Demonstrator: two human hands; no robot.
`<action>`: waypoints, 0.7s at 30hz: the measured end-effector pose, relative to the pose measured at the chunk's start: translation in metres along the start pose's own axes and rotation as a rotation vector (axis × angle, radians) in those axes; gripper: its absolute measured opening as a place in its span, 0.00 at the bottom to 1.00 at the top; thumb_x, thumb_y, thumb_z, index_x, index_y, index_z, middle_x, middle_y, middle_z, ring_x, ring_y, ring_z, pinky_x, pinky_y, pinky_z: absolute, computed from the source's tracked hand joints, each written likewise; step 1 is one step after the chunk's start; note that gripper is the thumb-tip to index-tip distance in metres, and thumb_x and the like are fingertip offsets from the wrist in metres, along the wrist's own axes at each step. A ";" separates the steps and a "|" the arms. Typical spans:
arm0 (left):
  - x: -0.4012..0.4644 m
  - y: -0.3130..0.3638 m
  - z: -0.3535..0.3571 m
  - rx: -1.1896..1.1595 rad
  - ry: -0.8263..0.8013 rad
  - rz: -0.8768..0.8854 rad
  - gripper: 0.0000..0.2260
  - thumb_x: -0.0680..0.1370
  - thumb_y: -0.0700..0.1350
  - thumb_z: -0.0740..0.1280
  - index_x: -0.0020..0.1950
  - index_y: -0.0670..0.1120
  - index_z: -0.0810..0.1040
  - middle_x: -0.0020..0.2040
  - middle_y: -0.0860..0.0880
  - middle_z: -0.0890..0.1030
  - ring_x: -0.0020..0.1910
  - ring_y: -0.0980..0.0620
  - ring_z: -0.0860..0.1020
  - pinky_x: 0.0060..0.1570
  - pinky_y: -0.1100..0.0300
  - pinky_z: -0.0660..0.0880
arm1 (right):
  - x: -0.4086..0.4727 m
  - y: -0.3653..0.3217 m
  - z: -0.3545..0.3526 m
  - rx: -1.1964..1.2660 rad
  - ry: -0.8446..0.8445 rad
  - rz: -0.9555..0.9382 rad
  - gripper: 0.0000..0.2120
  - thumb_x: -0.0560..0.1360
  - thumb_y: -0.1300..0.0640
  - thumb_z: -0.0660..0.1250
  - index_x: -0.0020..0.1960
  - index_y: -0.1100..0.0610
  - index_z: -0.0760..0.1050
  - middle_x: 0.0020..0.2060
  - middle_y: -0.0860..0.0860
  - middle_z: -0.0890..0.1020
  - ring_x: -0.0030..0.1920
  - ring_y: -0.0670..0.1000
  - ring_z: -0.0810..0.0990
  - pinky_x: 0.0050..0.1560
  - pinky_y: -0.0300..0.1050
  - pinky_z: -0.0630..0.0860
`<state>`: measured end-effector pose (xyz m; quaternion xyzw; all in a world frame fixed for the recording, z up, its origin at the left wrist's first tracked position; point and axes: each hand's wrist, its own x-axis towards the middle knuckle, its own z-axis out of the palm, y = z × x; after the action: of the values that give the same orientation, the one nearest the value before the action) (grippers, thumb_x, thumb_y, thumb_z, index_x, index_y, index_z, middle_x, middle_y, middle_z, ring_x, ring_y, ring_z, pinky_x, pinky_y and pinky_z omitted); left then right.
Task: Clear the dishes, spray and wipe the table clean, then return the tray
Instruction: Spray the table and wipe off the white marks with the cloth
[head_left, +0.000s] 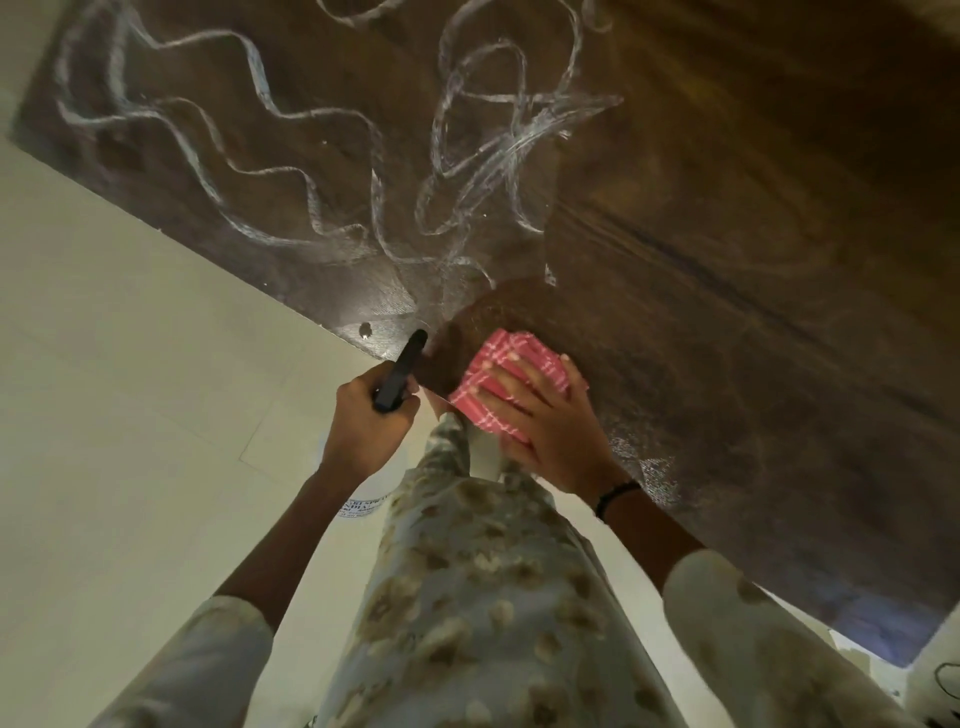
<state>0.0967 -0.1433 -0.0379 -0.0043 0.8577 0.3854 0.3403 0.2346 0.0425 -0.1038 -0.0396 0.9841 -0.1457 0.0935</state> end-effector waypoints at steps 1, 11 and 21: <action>0.001 0.002 -0.003 -0.008 -0.003 0.004 0.01 0.73 0.36 0.68 0.42 0.39 0.78 0.34 0.33 0.73 0.32 0.46 0.64 0.33 0.60 0.65 | -0.002 0.009 -0.002 -0.019 -0.001 0.022 0.25 0.78 0.41 0.55 0.74 0.45 0.61 0.75 0.47 0.63 0.76 0.52 0.56 0.72 0.68 0.51; 0.024 0.006 -0.026 0.030 -0.011 0.015 0.04 0.72 0.35 0.68 0.41 0.35 0.75 0.28 0.43 0.67 0.28 0.53 0.60 0.27 0.67 0.61 | 0.096 -0.050 -0.004 0.081 0.106 0.255 0.23 0.77 0.44 0.58 0.71 0.47 0.67 0.73 0.49 0.67 0.75 0.54 0.57 0.72 0.68 0.48; 0.040 0.027 -0.027 0.078 -0.176 0.076 0.08 0.68 0.44 0.67 0.45 0.45 0.80 0.36 0.47 0.82 0.31 0.48 0.76 0.34 0.58 0.73 | 0.036 -0.007 -0.006 -0.017 0.030 0.249 0.25 0.79 0.40 0.52 0.74 0.43 0.58 0.75 0.47 0.61 0.77 0.53 0.54 0.73 0.67 0.50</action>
<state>0.0432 -0.1319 -0.0312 0.0754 0.8384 0.3631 0.3994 0.1986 0.0334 -0.1022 0.0845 0.9839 -0.1250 0.0957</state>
